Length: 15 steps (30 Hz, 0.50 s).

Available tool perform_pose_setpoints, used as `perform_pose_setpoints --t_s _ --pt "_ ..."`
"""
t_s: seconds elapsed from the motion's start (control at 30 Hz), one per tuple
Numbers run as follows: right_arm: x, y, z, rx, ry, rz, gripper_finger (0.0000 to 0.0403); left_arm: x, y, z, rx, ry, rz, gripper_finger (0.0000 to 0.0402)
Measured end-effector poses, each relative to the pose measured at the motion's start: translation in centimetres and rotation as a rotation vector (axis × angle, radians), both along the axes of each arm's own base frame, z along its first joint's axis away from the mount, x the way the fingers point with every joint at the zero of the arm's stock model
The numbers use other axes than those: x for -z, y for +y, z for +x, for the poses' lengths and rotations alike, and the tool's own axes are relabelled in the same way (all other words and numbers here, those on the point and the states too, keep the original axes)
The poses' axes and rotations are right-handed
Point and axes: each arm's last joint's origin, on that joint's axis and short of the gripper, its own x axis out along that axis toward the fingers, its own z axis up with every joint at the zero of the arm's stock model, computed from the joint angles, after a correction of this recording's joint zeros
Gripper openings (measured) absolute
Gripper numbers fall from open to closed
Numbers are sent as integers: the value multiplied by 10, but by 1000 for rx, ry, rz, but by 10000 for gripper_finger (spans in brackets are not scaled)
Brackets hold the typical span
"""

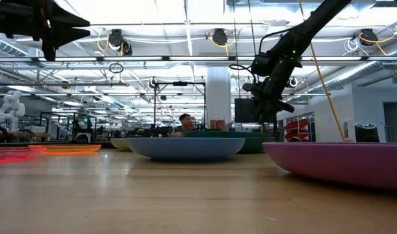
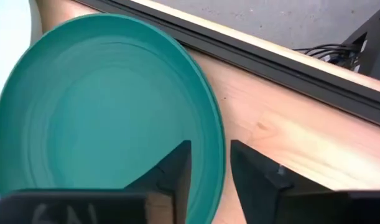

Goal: Stack plastic plates
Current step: Stack the bottom green plate on the top green plate, then stack the blue plate on the green plate

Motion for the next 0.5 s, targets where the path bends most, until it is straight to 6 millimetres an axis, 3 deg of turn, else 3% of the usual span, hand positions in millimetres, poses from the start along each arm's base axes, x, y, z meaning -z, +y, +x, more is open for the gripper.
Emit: perform_pose_setpoints --t_s 0.27,0.5 --pt "0 8 7 -10 4 23 134 0 0 0 -3 6 23 122" --pt "-26 39 29 -64 -5 -108 131 0 0 0 -6 18 36 122"
